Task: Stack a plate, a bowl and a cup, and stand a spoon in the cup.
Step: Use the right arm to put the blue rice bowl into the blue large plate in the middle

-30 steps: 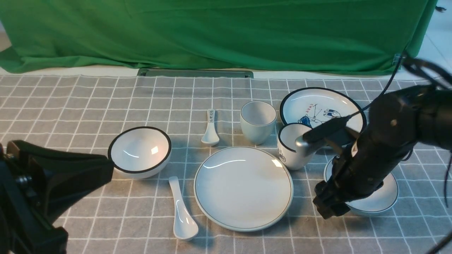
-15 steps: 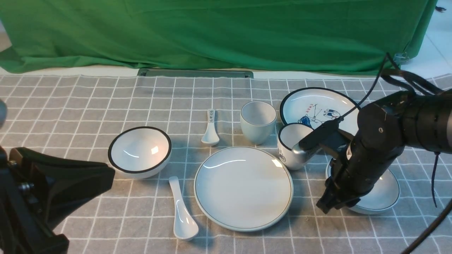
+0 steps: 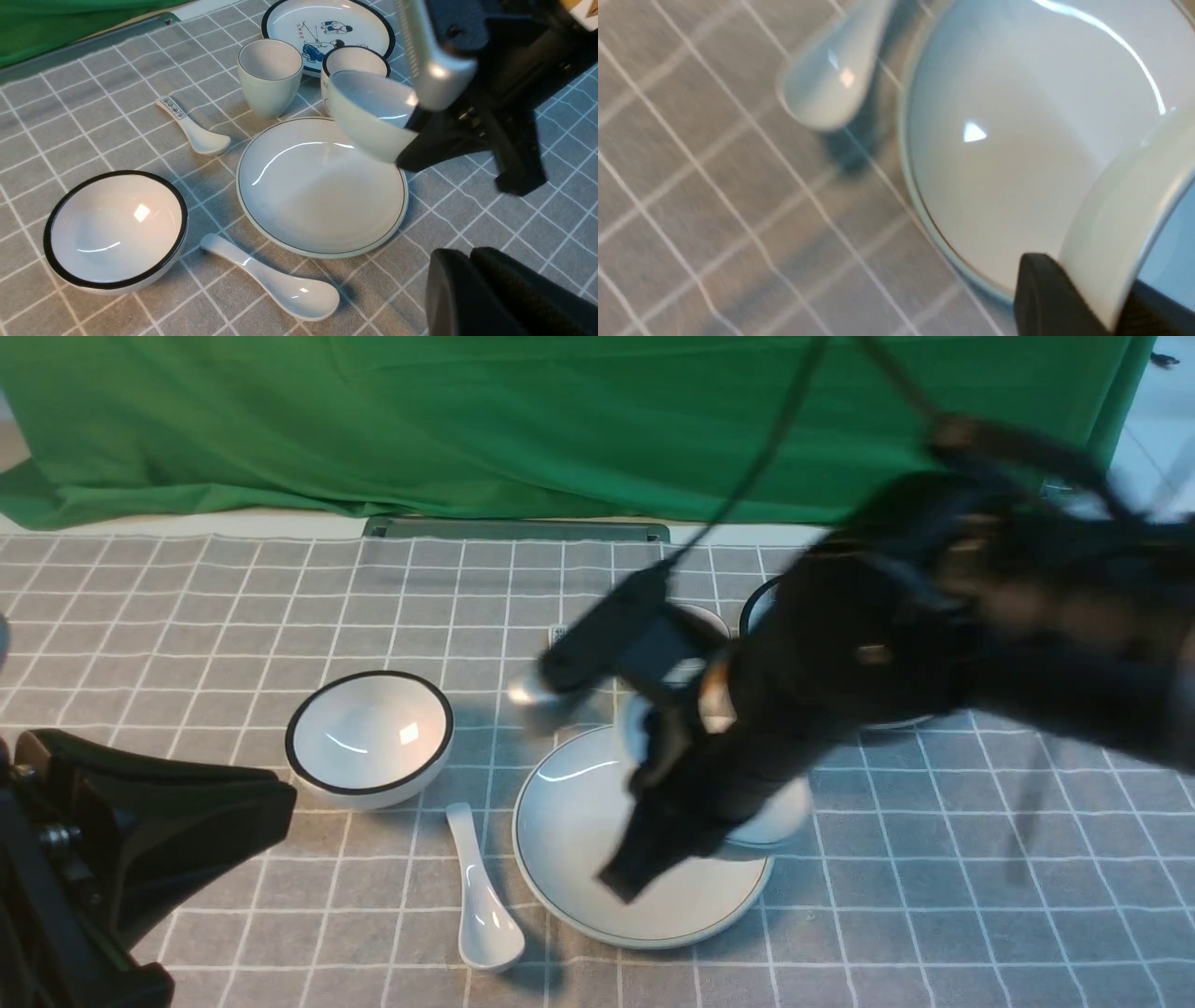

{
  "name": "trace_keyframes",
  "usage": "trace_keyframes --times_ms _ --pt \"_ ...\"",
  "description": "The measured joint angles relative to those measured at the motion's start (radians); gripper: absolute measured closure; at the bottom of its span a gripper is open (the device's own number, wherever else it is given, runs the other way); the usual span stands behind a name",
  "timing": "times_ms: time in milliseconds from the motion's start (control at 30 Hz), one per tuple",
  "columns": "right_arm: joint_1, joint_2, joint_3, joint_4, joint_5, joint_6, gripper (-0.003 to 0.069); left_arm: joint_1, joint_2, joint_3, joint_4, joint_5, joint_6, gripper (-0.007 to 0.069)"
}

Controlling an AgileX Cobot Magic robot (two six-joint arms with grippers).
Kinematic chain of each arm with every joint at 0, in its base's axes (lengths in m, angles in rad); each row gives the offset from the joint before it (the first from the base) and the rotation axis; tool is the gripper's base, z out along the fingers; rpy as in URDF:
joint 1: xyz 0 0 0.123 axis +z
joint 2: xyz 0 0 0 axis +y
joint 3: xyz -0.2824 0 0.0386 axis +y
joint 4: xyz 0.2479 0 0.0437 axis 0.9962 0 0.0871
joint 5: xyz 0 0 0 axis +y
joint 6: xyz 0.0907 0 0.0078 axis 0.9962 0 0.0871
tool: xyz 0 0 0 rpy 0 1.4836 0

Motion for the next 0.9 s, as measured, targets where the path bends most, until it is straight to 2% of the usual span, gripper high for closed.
trace_keyframes --times_ms 267,467,600,767,800,900 --pt "0.01 0.254 -0.177 -0.055 0.014 -0.001 0.0578 0.0 0.0 0.0 0.001 0.0 0.0 0.0608" --pt "0.01 0.286 -0.192 -0.067 0.031 -0.002 0.0577 0.0 -0.001 0.0 0.001 -0.001 0.0 0.0608" --pt "0.01 0.291 -0.193 -0.072 0.047 0.001 0.0543 0.0 -0.001 0.0 0.001 -0.001 0.0 0.0608" --pt "0.012 0.306 -0.193 -0.058 0.064 0.011 0.0349 0.0 -0.001 0.0 0.001 -0.001 0.0 0.0608" --pt "0.016 0.306 -0.193 -0.057 0.065 0.023 0.0287 0.0 -0.001 0.0 0.001 -0.001 0.0 0.0608" --pt "0.022 0.305 -0.193 -0.056 0.065 0.03 0.0187 0.0 -0.001 0.0 0.001 -0.001 0.0 0.0608"
